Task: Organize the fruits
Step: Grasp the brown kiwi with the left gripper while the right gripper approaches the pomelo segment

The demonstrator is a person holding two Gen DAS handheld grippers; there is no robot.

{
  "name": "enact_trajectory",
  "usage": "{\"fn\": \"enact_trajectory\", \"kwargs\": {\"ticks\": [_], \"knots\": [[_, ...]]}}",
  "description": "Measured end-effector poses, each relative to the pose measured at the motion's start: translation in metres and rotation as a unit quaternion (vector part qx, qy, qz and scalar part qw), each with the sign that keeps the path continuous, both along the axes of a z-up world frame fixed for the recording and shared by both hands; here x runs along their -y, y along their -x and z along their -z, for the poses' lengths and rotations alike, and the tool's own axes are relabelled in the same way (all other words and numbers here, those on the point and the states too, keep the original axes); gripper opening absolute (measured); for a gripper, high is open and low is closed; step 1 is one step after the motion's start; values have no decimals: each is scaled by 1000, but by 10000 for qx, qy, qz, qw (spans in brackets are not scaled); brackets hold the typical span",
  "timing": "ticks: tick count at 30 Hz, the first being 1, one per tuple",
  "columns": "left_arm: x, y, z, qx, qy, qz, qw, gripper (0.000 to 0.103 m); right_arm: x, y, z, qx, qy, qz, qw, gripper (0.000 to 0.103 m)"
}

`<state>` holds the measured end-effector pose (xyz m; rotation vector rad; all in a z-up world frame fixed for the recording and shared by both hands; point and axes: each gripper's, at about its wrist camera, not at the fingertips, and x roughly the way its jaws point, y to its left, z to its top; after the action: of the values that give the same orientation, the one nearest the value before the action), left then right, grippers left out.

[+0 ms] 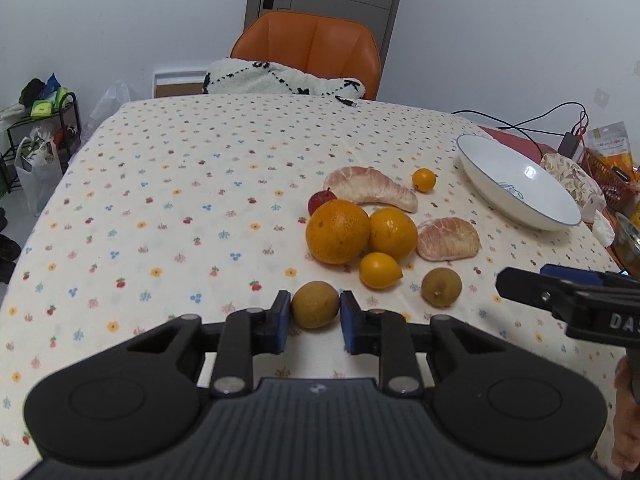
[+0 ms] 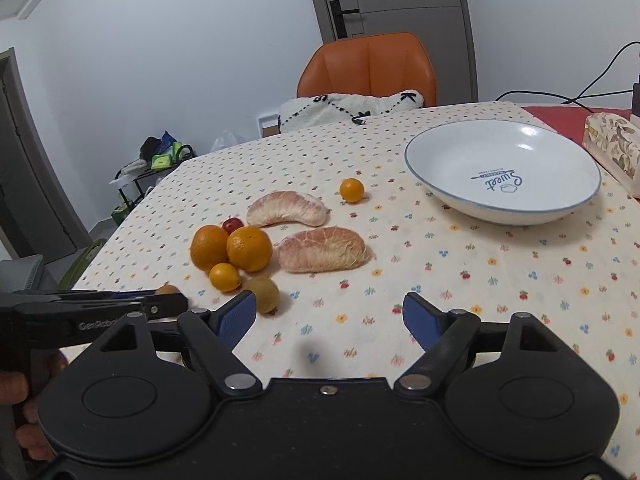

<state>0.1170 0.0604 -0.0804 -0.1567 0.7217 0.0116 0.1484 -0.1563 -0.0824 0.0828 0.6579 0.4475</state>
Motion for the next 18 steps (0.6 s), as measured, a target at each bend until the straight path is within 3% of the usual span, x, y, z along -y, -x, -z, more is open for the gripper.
{"fn": "enact_trajectory", "kwargs": {"ticks": [18], "knots": [[-20,-19,-3,74,156,-233,9996,25,-30,-53,14,-190,280,-132,9993,86]]}}
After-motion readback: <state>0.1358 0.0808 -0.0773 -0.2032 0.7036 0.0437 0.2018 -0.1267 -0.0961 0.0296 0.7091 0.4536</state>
